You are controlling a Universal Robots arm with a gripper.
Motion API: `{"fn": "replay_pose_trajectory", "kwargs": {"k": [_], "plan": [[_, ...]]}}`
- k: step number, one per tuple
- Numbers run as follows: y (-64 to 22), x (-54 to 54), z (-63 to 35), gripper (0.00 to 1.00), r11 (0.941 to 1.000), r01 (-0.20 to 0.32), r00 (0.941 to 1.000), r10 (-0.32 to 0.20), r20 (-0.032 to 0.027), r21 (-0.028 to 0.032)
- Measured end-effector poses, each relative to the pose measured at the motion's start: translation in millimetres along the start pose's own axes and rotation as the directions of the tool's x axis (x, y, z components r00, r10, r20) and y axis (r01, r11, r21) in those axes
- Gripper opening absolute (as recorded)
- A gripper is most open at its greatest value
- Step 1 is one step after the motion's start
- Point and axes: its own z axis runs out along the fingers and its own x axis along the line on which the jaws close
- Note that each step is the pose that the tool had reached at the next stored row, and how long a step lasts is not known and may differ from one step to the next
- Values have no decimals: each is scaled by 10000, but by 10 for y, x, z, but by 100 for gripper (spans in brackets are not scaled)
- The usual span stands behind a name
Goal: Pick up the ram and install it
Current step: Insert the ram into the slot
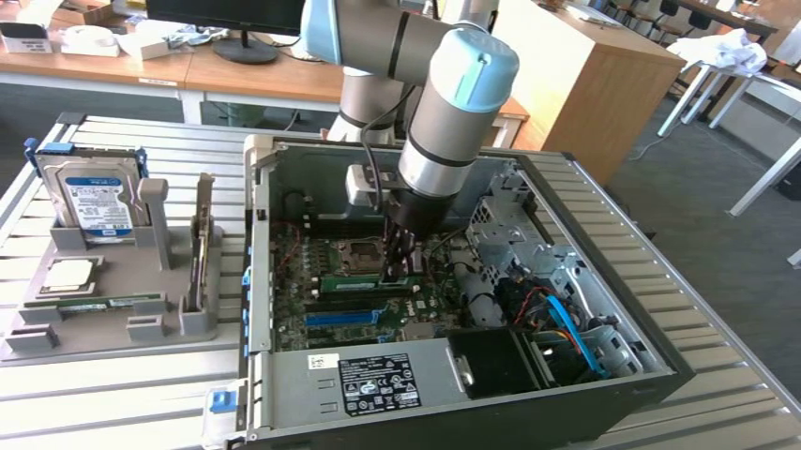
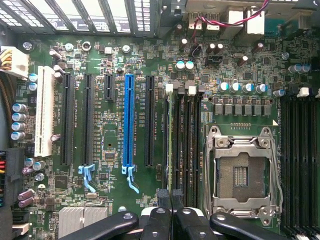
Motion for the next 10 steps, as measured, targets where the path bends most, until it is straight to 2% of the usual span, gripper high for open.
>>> {"fn": "replay_pose_trajectory", "kwargs": {"k": [10], "plan": [[0,0,7,11,10000,0,10000,0,-2,0]]}}
